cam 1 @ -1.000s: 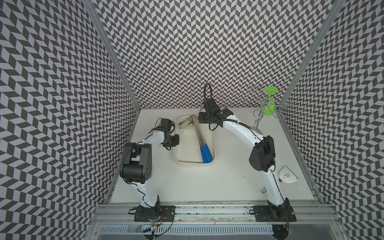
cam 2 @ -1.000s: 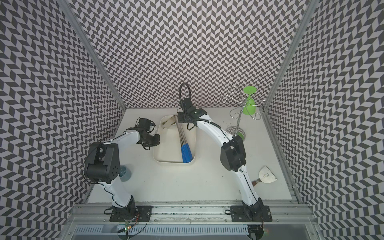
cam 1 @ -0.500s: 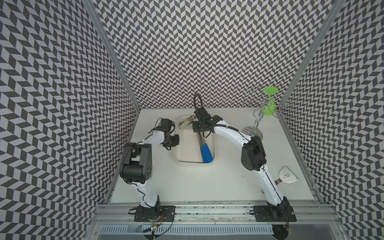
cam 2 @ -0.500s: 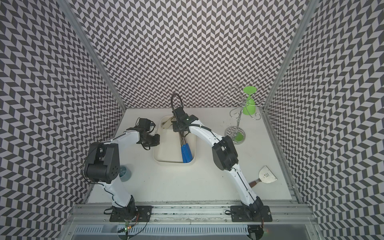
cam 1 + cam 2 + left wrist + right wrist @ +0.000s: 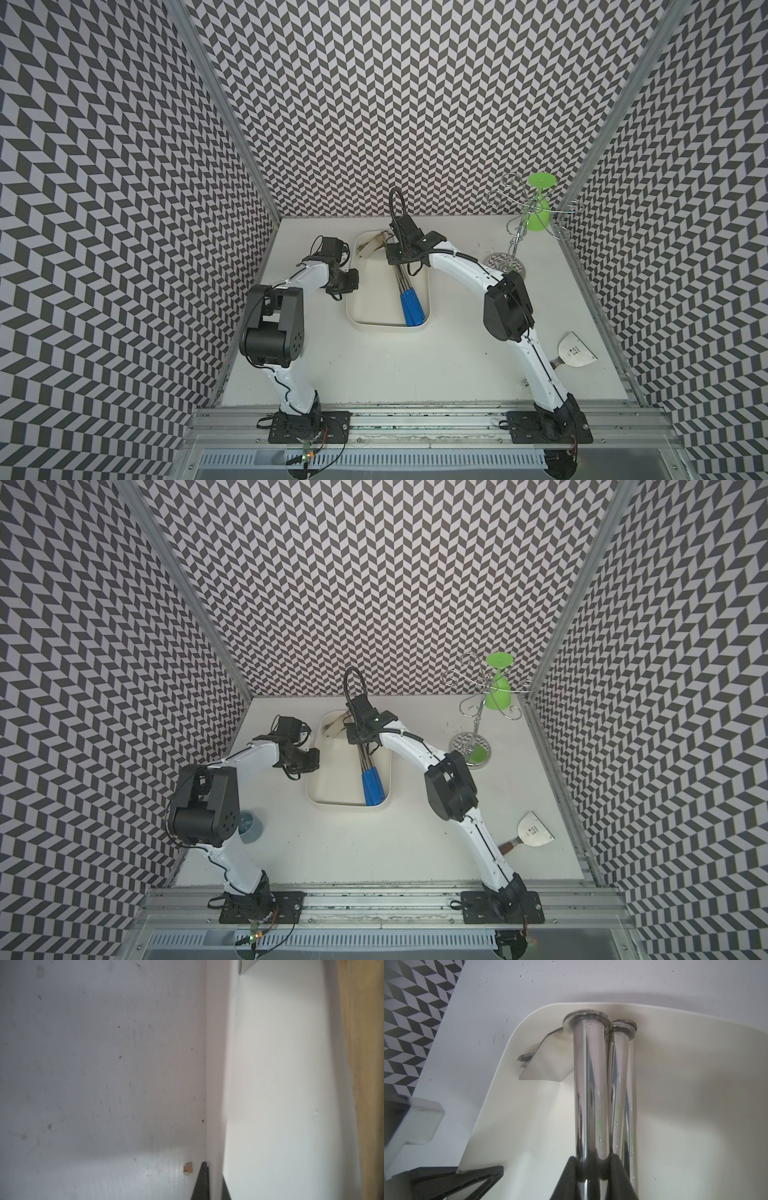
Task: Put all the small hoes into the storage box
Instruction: Adjust the storage box at the center of the board.
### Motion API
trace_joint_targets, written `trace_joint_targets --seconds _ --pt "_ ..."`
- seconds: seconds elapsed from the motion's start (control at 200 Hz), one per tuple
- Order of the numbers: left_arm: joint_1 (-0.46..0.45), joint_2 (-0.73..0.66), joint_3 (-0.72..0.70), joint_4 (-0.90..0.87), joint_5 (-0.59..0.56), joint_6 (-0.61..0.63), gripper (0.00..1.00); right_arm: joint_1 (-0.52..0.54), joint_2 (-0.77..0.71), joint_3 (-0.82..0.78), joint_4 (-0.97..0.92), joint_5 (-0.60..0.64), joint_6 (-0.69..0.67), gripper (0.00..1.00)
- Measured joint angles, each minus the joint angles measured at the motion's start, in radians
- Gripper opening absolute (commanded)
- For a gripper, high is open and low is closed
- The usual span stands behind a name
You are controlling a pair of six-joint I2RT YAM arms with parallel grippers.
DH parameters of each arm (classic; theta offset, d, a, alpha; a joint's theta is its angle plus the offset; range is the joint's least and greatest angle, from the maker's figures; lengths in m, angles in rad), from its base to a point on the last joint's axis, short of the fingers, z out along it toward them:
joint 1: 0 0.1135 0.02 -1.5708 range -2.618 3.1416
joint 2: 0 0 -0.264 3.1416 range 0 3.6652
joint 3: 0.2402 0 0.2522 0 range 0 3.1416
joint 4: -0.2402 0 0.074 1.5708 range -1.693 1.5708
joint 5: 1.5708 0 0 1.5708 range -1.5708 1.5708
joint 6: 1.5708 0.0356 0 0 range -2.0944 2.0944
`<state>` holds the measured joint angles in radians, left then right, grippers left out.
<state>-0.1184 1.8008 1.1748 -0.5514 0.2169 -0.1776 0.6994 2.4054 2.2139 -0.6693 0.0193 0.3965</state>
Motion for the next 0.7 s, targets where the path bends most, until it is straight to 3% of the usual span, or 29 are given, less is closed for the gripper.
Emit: trace_joint_targets --seconds 0.185,0.361,0.701 --pt "0.0 -0.002 0.0 -0.001 0.006 -0.003 0.0 0.0 -0.002 0.001 -0.043 0.008 0.005 0.46" --pt "0.0 -0.004 -0.005 0.002 0.013 -0.017 0.0 -0.006 -0.04 0.003 -0.066 0.019 0.008 0.49" --pt "-0.056 0.007 0.017 -0.004 0.013 -0.066 0.0 -0.087 -0.317 -0.091 -0.052 0.056 0.015 0.49"
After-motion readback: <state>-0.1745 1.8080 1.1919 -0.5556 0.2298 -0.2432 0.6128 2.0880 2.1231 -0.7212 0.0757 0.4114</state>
